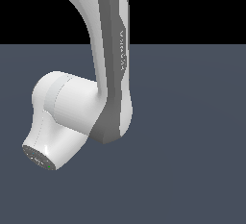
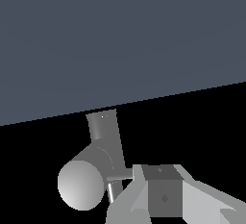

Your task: Turn on the faucet by rotating a designated handle.

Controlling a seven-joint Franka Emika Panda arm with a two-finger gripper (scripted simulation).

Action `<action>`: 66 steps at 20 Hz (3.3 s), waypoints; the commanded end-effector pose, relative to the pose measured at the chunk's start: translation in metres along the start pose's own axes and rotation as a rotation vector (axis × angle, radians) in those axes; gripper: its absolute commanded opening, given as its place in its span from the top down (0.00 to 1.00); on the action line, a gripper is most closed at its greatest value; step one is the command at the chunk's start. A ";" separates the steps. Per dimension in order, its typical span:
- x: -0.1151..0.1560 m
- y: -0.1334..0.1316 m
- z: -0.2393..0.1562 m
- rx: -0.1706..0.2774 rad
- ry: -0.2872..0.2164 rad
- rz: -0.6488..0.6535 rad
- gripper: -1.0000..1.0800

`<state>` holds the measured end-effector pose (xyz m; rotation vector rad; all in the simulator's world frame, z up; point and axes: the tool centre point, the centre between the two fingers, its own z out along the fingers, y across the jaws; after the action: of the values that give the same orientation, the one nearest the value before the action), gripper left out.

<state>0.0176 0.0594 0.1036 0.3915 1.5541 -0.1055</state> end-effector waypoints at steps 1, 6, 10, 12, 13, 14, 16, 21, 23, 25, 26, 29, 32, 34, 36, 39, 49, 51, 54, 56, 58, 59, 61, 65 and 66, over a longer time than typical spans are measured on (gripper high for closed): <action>0.008 -0.003 0.005 -0.038 -0.004 -0.041 1.00; 0.019 -0.009 0.015 -0.097 -0.010 -0.107 1.00; 0.025 -0.012 0.021 -0.131 -0.013 -0.145 1.00; 0.027 -0.013 0.023 -0.143 -0.014 -0.159 1.00; 0.028 -0.014 0.024 -0.148 -0.015 -0.165 1.00; 0.029 -0.014 0.025 -0.152 -0.015 -0.169 1.00; 0.030 -0.015 0.026 -0.158 -0.016 -0.176 1.00; 0.030 -0.015 0.027 -0.161 -0.016 -0.179 1.00; 0.030 -0.015 0.027 -0.161 -0.016 -0.179 1.00; 0.023 -0.011 0.026 -0.161 -0.016 -0.179 1.00; 0.019 -0.009 0.026 -0.161 -0.016 -0.179 1.00; 0.008 -0.003 0.025 -0.161 -0.016 -0.179 1.00; -0.004 0.004 0.024 -0.161 -0.016 -0.179 1.00; -0.008 0.006 0.024 -0.161 -0.016 -0.179 1.00; -0.003 -0.002 0.025 -0.155 -0.007 -0.182 1.00; -0.015 -0.003 0.025 -0.156 -0.009 -0.181 1.00; -0.026 -0.011 0.026 -0.156 0.019 -0.187 1.00; -0.034 -0.017 0.027 -0.157 0.013 -0.185 1.00; -0.045 -0.025 0.029 -0.158 0.005 -0.184 1.00; -0.053 -0.030 0.030 -0.159 -0.001 -0.182 1.00; -0.060 -0.036 0.031 -0.159 -0.006 -0.181 1.00; -0.064 -0.039 0.031 -0.160 -0.009 -0.180 1.00; -0.072 -0.044 0.032 -0.160 -0.015 -0.179 1.00; -0.053 -0.037 0.027 -0.173 0.011 -0.173 1.00; -0.053 -0.042 0.029 -0.172 0.009 -0.173 1.00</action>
<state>0.0316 0.0168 0.1495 0.1239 1.5912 -0.0914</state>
